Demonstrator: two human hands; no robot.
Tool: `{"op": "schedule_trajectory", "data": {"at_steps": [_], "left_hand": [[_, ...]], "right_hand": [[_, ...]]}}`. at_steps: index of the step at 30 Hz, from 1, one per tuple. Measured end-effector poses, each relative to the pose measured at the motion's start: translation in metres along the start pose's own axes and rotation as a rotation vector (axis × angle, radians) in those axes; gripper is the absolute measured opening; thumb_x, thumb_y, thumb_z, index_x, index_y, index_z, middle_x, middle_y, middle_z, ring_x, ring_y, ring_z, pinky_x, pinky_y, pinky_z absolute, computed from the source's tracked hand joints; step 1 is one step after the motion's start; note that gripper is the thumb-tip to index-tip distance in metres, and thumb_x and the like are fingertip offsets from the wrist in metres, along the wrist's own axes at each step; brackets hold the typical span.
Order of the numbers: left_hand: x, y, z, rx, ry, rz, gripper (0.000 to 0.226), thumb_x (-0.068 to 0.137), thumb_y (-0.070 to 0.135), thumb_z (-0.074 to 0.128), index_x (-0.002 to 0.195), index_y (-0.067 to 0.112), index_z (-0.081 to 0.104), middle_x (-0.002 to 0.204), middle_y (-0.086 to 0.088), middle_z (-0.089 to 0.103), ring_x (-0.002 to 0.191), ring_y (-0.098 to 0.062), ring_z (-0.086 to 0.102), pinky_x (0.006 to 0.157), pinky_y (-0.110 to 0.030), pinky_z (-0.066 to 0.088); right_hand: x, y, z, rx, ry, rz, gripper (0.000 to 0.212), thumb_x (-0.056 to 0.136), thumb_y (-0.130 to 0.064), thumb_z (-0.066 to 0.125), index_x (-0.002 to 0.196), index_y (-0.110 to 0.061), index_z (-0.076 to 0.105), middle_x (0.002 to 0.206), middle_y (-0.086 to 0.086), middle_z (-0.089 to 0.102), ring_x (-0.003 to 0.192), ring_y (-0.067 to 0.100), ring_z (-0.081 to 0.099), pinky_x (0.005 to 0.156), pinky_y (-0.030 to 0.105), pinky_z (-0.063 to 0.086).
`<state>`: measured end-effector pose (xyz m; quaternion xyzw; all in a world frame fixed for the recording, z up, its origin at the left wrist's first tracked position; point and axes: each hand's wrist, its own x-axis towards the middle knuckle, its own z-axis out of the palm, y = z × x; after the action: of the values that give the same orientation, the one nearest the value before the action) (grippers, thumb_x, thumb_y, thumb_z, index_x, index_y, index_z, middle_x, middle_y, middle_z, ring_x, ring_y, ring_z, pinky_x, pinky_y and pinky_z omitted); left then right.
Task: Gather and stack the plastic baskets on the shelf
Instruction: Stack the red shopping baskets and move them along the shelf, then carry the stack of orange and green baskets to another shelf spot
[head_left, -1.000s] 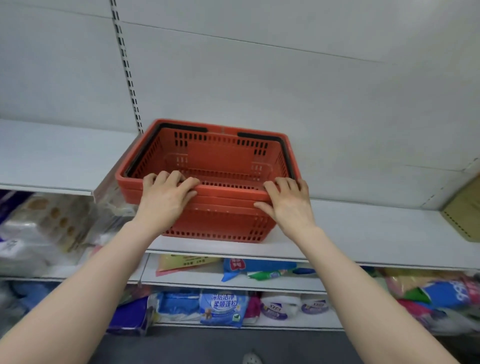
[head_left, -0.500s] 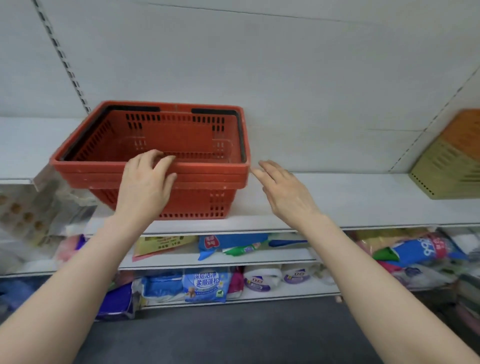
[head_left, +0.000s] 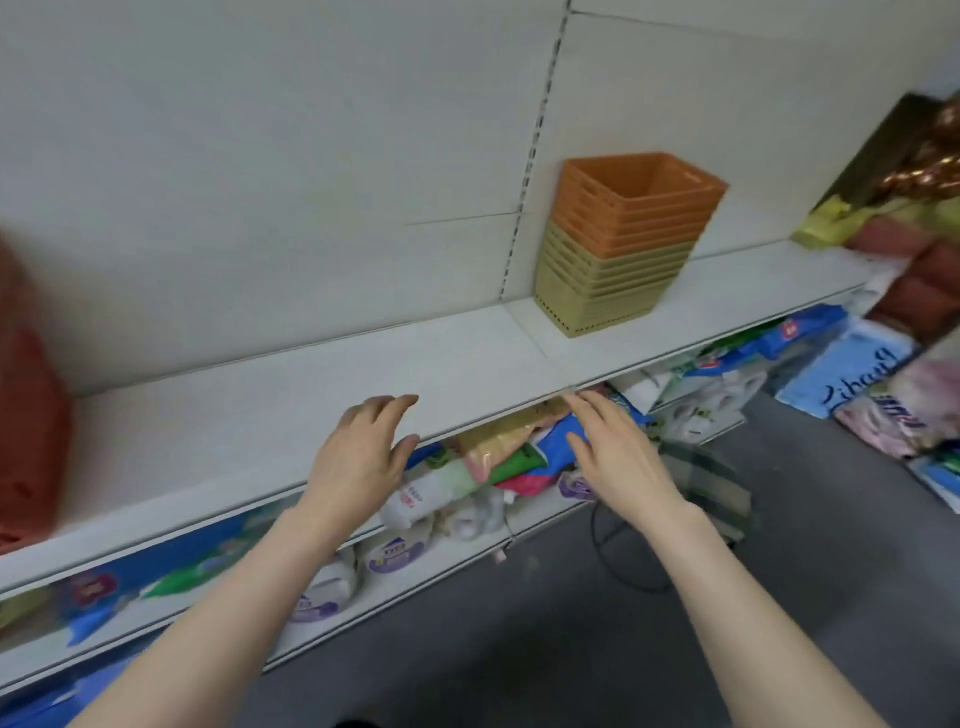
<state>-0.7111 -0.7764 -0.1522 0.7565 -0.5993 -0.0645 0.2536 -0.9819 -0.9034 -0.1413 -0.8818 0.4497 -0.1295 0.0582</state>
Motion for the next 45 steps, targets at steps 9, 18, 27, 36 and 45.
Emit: {"op": "schedule_trajectory", "data": {"at_steps": [9,18,27,36,45], "left_hand": [[0.176,0.119,0.086,-0.127,-0.011,0.213,0.055,0.094,0.031,0.053,0.146,0.020,0.038,0.142,-0.008,0.046,0.127,-0.029,0.046,0.100,-0.038,0.042],[0.332,0.171,0.156,-0.253,0.033,0.188,0.067,0.092,0.025,0.060,0.149,0.006,0.031,0.146,-0.022,0.041,0.132,-0.036,0.044,0.104,-0.038,0.039],[0.356,0.193,0.230,-0.318,0.111,-0.017,0.082,0.090,0.024,0.062,0.154,0.022,0.010,0.148,-0.010,0.040,0.129,-0.025,0.049,0.093,-0.037,0.049],[0.379,0.223,0.279,-0.488,0.361,-0.309,0.073,0.090,0.041,0.056,0.151,0.036,0.015,0.148,0.003,0.043,0.130,-0.018,0.047,0.099,-0.043,0.048],[0.399,0.210,0.322,-0.703,0.491,-0.363,0.072,0.082,0.039,0.068,0.142,0.029,0.028,0.122,0.022,0.059,0.114,0.001,0.058,0.086,-0.011,0.050]], "right_hand": [[0.079,0.171,-0.069,0.055,0.108,0.282,0.053,0.100,-0.023,0.047,0.150,-0.016,0.033,0.150,0.009,0.040,0.136,0.026,0.040,0.107,0.039,0.035],[0.219,0.281,-0.072,0.215,0.182,0.426,0.053,0.100,-0.027,0.043,0.150,-0.016,0.031,0.149,0.013,0.042,0.133,0.029,0.045,0.107,0.041,0.038],[0.277,0.386,-0.016,0.577,0.133,0.548,0.051,0.101,-0.034,0.044,0.149,-0.022,0.033,0.144,0.008,0.045,0.124,0.025,0.051,0.099,0.036,0.042],[0.364,0.465,0.028,0.851,-0.102,0.185,0.059,0.098,-0.038,0.051,0.151,-0.025,0.027,0.150,-0.003,0.042,0.130,0.012,0.046,0.099,0.026,0.039],[0.404,0.476,0.073,1.126,-0.032,-0.066,0.064,0.091,-0.023,0.060,0.147,-0.012,0.030,0.131,-0.012,0.054,0.120,-0.006,0.053,0.097,0.010,0.042]]}}
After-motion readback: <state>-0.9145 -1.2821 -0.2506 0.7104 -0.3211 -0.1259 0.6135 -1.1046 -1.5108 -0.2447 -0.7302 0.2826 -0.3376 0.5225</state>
